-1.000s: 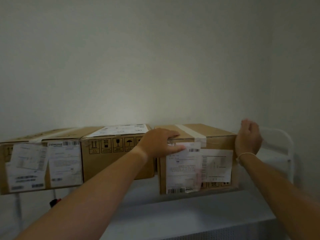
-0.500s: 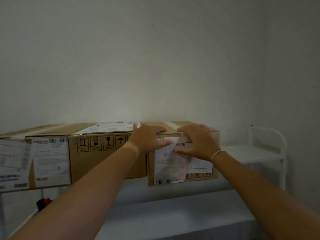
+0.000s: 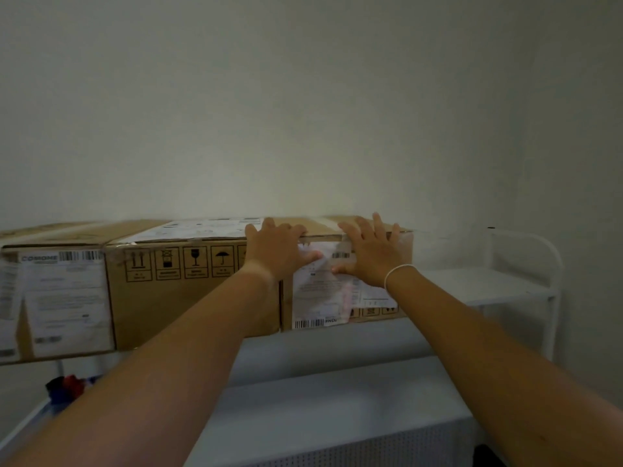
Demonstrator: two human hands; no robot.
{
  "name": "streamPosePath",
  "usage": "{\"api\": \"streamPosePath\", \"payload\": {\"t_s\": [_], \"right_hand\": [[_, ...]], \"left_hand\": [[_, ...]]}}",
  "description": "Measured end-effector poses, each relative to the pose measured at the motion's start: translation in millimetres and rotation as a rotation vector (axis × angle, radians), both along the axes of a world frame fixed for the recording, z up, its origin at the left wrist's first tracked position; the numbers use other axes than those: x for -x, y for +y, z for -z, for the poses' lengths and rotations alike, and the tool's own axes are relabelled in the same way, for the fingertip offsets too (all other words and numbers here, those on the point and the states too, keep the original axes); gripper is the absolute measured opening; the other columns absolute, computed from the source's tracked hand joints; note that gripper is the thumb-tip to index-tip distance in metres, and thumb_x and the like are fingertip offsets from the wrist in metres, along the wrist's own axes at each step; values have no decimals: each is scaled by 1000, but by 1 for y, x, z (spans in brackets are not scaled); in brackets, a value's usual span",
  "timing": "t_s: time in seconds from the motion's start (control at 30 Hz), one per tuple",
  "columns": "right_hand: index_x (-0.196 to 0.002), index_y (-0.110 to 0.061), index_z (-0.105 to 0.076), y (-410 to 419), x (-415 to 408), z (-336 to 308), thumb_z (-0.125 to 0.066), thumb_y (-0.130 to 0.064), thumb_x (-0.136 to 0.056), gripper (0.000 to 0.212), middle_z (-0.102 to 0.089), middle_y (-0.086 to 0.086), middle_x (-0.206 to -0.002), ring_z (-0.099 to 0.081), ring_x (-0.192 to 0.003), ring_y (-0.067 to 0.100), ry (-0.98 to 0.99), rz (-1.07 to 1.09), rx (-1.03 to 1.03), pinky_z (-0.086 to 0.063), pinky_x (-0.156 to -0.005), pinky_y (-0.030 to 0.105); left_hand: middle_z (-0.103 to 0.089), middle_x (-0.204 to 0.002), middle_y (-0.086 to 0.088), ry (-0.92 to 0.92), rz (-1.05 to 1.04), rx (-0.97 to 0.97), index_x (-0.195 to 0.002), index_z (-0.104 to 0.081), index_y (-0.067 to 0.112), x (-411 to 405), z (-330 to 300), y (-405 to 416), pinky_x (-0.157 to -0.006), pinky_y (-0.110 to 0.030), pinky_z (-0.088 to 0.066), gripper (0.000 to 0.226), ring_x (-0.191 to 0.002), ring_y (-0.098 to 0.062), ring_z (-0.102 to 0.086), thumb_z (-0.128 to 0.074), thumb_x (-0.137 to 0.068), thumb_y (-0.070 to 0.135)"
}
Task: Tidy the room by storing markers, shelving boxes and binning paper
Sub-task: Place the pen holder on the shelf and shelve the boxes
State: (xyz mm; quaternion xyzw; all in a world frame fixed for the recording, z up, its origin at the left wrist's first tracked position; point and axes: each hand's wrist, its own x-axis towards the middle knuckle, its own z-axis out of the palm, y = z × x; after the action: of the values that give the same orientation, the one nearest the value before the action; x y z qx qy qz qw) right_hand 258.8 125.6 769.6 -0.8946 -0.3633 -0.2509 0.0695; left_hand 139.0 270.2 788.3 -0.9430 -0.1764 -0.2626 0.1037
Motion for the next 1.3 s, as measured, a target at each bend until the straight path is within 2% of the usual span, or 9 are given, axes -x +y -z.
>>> {"api": "streamPosePath", "payload": {"t_s": [0.23, 0.33, 0.4, 0.53, 0.63, 0.83, 1.0, 1.2, 1.3], "right_hand": [[-149, -28, 0, -6, 8, 8, -51, -62, -81, 92, 4, 5, -160, 9, -145, 34, -8, 2, -83, -6, -115, 58], [-149, -26, -10, -27, 16, 16, -54, -56, -83, 85, -7, 7, -159, -3, -146, 33, -23, -63, -151, -10, -116, 53], [-147, -24, -21, -54, 21, 22, -56, -53, -83, 77, -20, 7, -155, -16, -143, 32, -20, -89, -213, -19, -114, 54], [-148, -22, -20, -126, 31, 39, -52, -52, -87, 75, -17, 9, -157, -16, -144, 30, 33, 23, -207, -22, -114, 49], [-148, -22, -21, -194, 45, 62, -54, -51, -86, 76, -20, 9, -157, -19, -144, 27, 122, 114, -269, -23, -115, 45], [-146, -22, -24, -344, 96, 131, -56, -51, -85, 76, -28, 5, -152, -35, -136, 27, 383, 368, -388, -30, -110, 39], [-147, -19, -22, -442, 129, 218, -53, -54, -85, 78, -28, 7, -153, -32, -139, 25, 571, 599, -495, -30, -112, 42], [-147, -15, -23, -494, 165, 343, -56, -54, -84, 81, -30, 9, -153, -32, -139, 25, 806, 822, -665, -30, -110, 38], [-147, -17, -24, -503, 185, 416, -59, -51, -83, 80, -32, 7, -152, -34, -138, 24, 964, 908, -809, -33, -106, 35]], "left_hand": [[-55, -132, -7, -6, -50, -49, -129, -47, 20, -1, 1, -7, -101, -51, -32, 62, -126, -32, -43, -37, -88, 64], [-54, -131, -9, -47, -1, -132, -131, -45, 18, 4, 4, -14, -100, -49, -34, 56, -122, -33, -45, -38, -90, 57], [-54, -132, -8, -121, 97, -165, -134, -44, 18, 7, 6, -28, -98, -46, -37, 55, -121, -33, -46, -41, -91, 52], [-56, -130, -13, -194, 310, -22, -129, -51, 11, 4, 17, -85, -96, -43, -42, 51, -120, -34, -47, -47, -91, 45], [-57, -128, -16, -150, 412, 102, -129, -52, 10, -3, 44, -148, -94, -43, -43, 56, -120, -37, -49, -45, -89, 49], [-51, -141, -11, 105, 621, 331, -138, -46, 18, -18, 129, -279, -104, -43, -41, 60, -129, -34, -45, -47, -88, 52], [-45, -146, -9, 365, 717, 485, -142, -40, 18, -15, 215, -359, -107, -38, -39, 58, -132, -29, -43, -47, -92, 48], [-46, -145, -8, 653, 706, 591, -143, -36, 22, -28, 337, -400, -99, -38, -46, 59, -127, -28, -49, -45, -92, 51], [-42, -148, -6, 778, 652, 652, -143, -35, 24, -31, 407, -417, -103, -39, -44, 61, -131, -26, -45, -45, -90, 53]]}}
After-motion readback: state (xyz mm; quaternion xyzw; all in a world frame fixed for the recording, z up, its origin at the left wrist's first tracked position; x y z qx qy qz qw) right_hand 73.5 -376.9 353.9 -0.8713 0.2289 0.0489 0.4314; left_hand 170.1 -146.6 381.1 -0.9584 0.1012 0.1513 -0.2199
